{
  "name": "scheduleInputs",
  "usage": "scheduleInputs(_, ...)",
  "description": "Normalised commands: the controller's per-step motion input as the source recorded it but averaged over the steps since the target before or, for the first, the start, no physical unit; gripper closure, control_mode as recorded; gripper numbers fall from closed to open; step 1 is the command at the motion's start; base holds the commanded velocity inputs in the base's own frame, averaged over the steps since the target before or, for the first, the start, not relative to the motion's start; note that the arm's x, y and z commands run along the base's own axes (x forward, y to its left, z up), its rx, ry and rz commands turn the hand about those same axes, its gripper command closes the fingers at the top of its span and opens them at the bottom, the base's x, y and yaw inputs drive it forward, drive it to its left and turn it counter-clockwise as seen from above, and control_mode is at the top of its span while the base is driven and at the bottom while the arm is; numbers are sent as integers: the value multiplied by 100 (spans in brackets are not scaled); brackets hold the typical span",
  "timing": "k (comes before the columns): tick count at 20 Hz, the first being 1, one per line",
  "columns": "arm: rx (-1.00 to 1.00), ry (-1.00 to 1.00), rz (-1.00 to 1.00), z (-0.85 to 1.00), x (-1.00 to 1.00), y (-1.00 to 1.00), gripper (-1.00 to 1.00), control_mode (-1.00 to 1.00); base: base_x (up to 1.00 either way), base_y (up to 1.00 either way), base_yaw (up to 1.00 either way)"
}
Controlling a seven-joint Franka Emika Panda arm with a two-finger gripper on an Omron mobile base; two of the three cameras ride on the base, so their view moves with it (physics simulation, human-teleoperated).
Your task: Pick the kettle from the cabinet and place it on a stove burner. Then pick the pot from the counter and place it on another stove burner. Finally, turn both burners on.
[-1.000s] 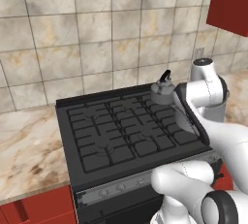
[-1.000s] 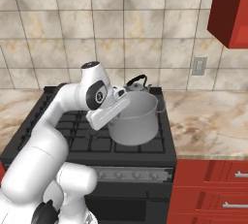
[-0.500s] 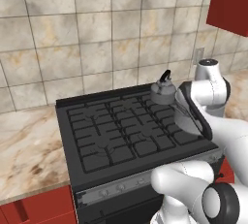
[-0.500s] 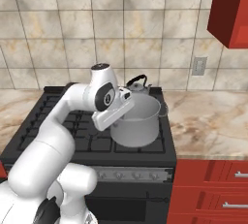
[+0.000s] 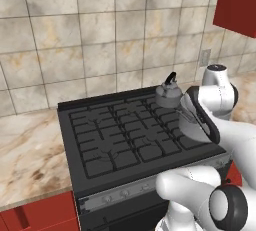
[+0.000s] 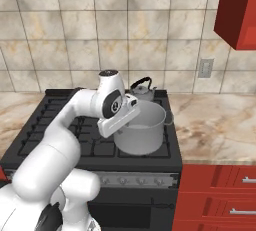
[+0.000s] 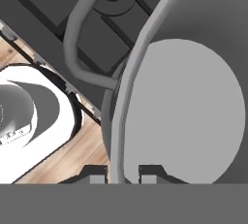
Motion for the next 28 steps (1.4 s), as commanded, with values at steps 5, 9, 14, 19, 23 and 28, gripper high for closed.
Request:
scheduleInputs(5,2,0,0,-16,10,-1,100,-100,0,0,0)
scheduleInputs(9,1,0,0,-16,16,-1,100,-100,0,0,0)
scheduleInputs(14,1,0,0,-12,21,0,100,-100,0,0,0)
scheduleInputs(19,0,0,0,-11,20,-2,100,-100,0,0,0)
scheduleInputs(23,0,0,0,-6,19,-5,100,-100,0,0,0)
scheduleInputs(28,0,0,0,-7,16,-13,100,-100,0,0,0)
